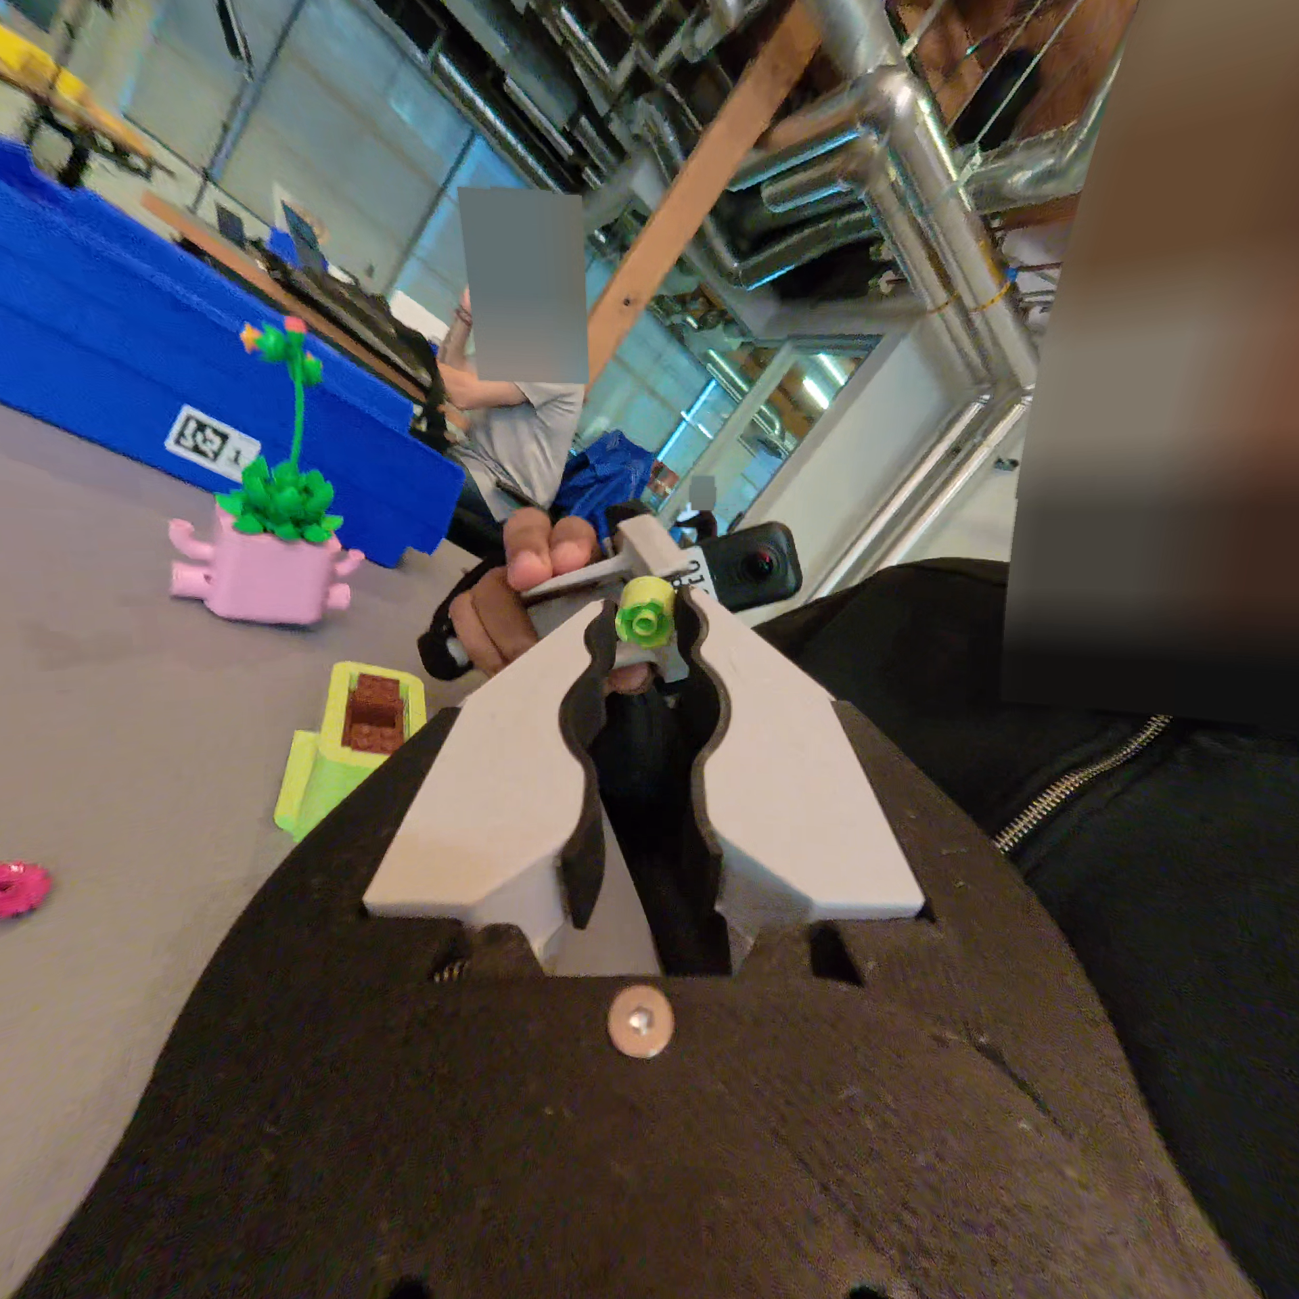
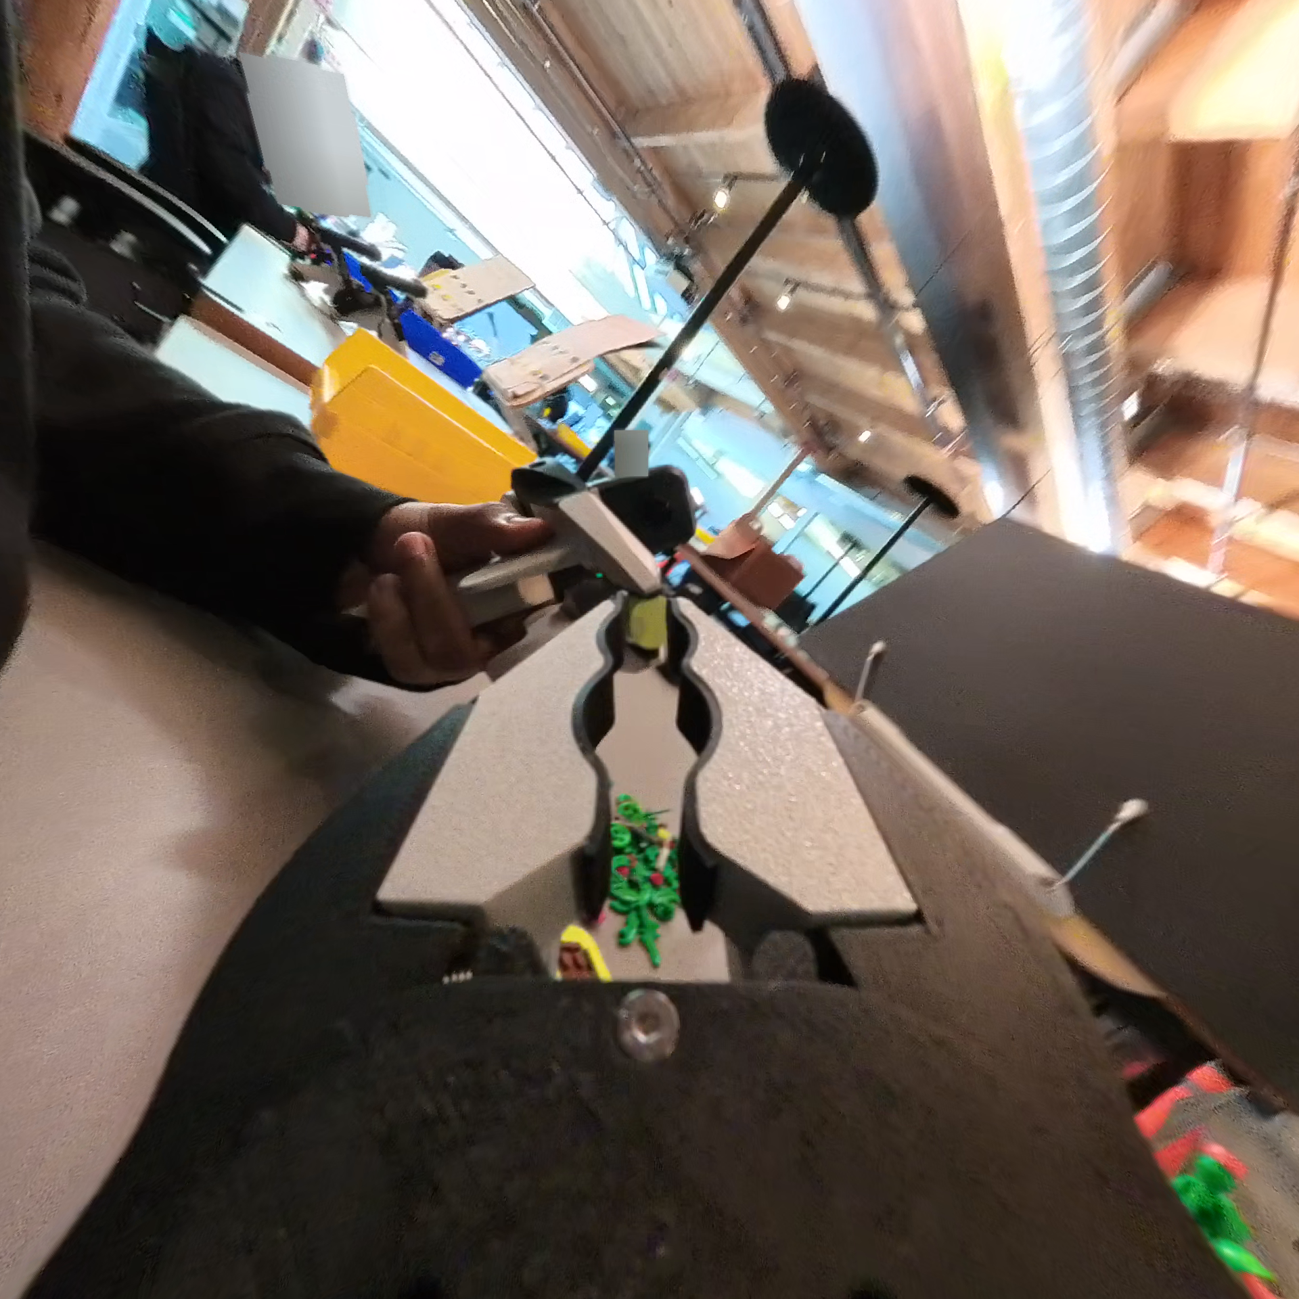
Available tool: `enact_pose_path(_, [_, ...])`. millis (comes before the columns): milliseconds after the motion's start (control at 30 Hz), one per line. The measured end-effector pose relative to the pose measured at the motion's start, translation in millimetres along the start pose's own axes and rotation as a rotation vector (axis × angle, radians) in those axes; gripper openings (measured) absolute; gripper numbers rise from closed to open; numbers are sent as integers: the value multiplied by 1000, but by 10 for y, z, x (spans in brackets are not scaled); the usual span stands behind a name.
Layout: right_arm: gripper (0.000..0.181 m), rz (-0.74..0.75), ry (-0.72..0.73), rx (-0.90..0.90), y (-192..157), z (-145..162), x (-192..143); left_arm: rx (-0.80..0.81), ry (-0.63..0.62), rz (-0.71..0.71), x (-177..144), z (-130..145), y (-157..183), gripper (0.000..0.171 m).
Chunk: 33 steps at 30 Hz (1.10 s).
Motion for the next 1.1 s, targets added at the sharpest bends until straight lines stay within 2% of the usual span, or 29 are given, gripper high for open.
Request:
enact_pose_path(67, [11, 6, 0, -50, -47, 7, -5, -12, -46, 4, 13, 61, -24, 12])
enact_pose_path(167, [26, -64, -46, 56, -89, 79, 18, -9, -97, 4, 31, 131, -42, 12])
enact_pose_path(333, [14, -122, -82, 105, -140, 129, 23, -19, -146, 26, 19, 189, -38, 12])
enact_pose_path(467, [14, -153, -106, 164, -135, 152, 27, -9, -157, 9, 2, 188, -50, 12])
enact_pose_path(633, [14, -151, -112, 190, -120, 164, 40, 4, -109, -2, -42, 130, -59, 11])
enact_pose_path(933, [14, -135, -118, 177, -108, 167, 45, -32, -131, 23, -46, 168, -47, 16])
enact_pose_path(1100, [14, -140, -103, 185, -111, 146, 41, -13, -134, 24, -37, 170, -40, 12])
Point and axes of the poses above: each gripper's, where its closed fingertips meet, x out along the fingers, z out of its underside, y = z × x across the jaws, the point moved 3 cm from there along -x, back along the fingers, and after that the axes turned 5 degrees about -z, right-handed, at the moved point
